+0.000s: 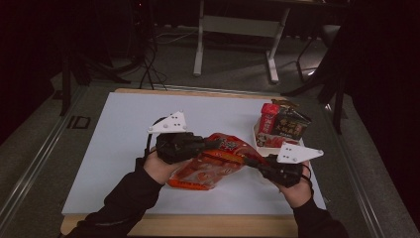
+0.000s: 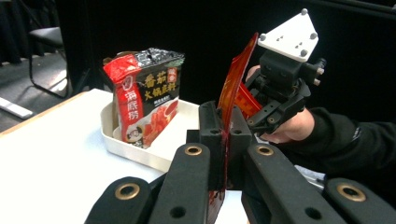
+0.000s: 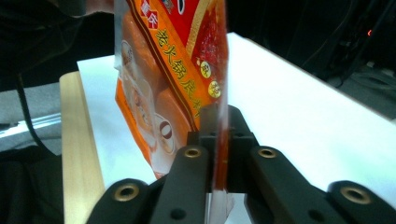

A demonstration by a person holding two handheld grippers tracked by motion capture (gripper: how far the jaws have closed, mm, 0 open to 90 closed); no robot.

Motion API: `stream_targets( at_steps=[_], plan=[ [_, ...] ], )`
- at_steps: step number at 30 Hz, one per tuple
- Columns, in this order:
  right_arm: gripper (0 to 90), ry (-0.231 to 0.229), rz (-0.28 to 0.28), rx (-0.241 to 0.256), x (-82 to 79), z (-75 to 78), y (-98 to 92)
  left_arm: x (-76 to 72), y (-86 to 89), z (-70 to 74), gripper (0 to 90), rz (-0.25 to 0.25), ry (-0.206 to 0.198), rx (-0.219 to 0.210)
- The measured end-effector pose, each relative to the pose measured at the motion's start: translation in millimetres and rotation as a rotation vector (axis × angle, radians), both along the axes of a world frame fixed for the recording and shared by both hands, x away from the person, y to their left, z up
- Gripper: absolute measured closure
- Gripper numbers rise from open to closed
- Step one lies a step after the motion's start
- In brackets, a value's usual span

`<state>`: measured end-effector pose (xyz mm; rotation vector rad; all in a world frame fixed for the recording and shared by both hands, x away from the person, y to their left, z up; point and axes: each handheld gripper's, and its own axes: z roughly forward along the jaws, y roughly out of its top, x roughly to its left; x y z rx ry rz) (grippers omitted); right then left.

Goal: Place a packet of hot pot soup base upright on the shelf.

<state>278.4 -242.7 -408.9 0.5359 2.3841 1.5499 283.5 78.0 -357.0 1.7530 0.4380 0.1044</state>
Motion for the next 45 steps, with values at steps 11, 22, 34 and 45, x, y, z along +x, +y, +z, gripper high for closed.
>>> stream_targets(
  at_steps=[11, 22, 34, 45],
  plan=[
    [90.0, -0.014, -0.031, -0.019, -6.0, 19.9, -3.6, 0.3, 5.8, -0.4, 89.3, -0.037, -0.007, -0.031],
    [90.0, -0.052, -0.102, -0.026, -8.3, 49.8, -1.5, -5.2, 12.3, -3.5, 87.8, -0.037, -0.062, -0.063],
    [90.0, -0.088, -0.162, 0.027, -10.8, 79.7, 0.1, -18.7, 11.7, 0.8, 70.2, -0.042, -0.089, -0.104],
    [90.0, -0.074, -0.241, 0.111, -10.3, 102.2, -21.6, -22.6, 14.3, -16.3, 12.9, 0.053, -0.081, -0.089]
  ],
)
